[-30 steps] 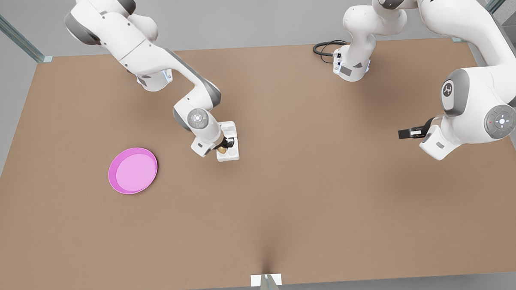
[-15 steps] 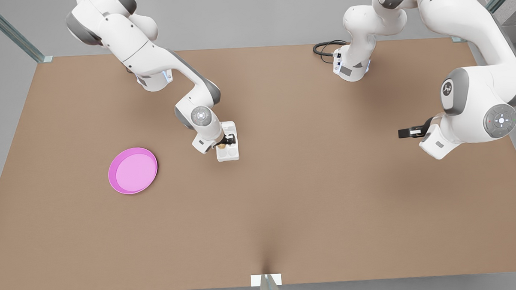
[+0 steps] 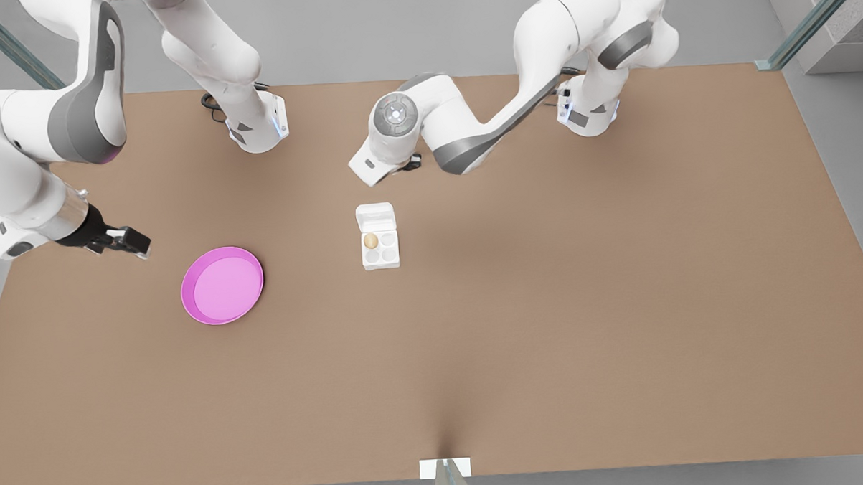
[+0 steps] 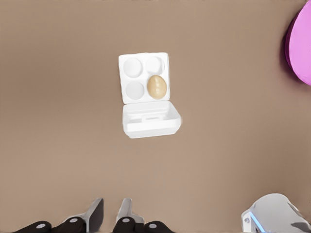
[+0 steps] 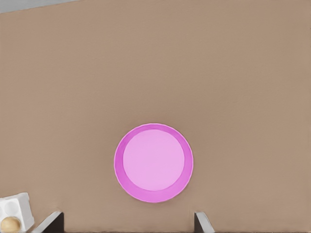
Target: Pack egg into the box and close the box lid
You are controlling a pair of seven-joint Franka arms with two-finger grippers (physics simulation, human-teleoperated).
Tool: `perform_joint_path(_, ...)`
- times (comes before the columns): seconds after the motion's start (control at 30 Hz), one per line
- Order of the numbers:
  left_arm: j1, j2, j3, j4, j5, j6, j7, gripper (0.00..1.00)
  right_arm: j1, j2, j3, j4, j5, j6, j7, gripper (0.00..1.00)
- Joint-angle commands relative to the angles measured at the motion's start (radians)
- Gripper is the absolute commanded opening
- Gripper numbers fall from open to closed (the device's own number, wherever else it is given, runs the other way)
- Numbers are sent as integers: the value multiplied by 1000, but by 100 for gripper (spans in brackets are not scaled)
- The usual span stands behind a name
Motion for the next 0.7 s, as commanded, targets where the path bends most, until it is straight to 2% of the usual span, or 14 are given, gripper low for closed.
perform_joint_path(0.0, -1, 7, 0, -2, 35, 9, 0, 21, 61, -16, -73, -23, 12, 22, -2, 100)
perform_joint_path(0.07, -19, 36, 0, -20, 88, 9, 0, 21, 192, -30, -204, -43, 12, 45, -39, 100)
perform_joint_path(0.13, -38, 61, 0, -31, 107, -9, 0, 21, 234, 3, -256, -5, 12, 32, -39, 100)
perform_joint_path(0.3, -42, 144, 0, -32, 153, 35, 2, 21, 238, 9, -250, -3, 12, 54, -30, 100)
perform_joint_path(0.67, -41, 160, 17, -51, 194, 66, 12, 21, 237, 24, -250, -1, 9, 78, -40, 100)
